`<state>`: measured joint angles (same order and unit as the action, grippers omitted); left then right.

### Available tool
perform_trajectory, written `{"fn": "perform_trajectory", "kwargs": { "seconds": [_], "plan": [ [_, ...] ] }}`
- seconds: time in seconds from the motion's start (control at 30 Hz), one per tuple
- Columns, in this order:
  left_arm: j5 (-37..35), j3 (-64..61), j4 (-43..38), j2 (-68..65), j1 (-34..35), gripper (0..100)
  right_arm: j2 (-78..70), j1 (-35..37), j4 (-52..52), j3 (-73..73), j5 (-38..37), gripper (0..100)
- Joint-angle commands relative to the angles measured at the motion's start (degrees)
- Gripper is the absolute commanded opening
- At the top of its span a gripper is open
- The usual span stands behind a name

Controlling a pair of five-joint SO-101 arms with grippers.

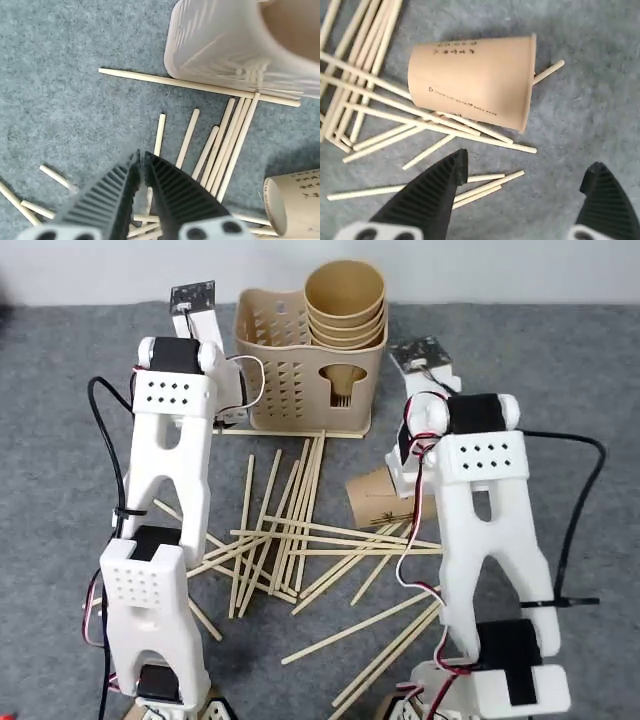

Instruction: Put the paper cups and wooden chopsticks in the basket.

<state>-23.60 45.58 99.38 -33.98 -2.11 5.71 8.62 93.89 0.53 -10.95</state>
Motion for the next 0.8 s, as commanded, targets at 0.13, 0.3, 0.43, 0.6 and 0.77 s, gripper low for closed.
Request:
{"fn": "perform_trajectory", "kwargs": {
  "seconds": [0.13,0.3,0.43,0.6,0.77],
  "plan": [
    [-0.7,0.13,1.05,2.81,-0.26,2,-5.58,-3.74,-6.11,0.44,-2.81,36.7],
    [-0.7,0.13,1.05,2.81,-0.35,2,-9.8,-3.56,-9.8,0.44,0.09,27.5],
    [-0.7,0.13,1.05,2.81,-0.53,2,-10.33,-1.98,-14.9,0.44,1.67,15.2],
    [-0.7,0.13,1.05,2.64,-0.62,2,-9.8,3.03,-16.84,0.44,3.87,10.2],
    [-0.7,0.13,1.05,2.73,0.09,2,-9.45,5.41,-16.84,0.44,5.63,5.5]
  ]
}}
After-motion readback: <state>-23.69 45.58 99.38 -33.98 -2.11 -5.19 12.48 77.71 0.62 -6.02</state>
